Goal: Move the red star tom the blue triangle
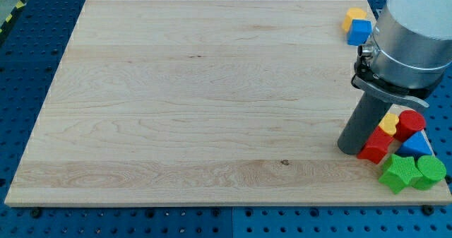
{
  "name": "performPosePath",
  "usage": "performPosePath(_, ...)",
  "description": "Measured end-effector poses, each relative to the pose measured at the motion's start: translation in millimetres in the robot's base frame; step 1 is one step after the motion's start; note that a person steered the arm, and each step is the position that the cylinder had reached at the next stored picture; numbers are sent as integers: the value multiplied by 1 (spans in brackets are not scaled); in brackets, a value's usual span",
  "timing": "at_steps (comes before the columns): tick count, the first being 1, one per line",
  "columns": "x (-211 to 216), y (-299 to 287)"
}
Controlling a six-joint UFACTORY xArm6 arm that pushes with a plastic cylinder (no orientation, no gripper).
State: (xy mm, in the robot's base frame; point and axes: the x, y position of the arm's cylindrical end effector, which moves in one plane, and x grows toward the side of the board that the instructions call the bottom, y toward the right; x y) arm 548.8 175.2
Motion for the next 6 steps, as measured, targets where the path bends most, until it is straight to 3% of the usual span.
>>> performPosePath(4, 0, 23)
performPosePath(6, -18, -15)
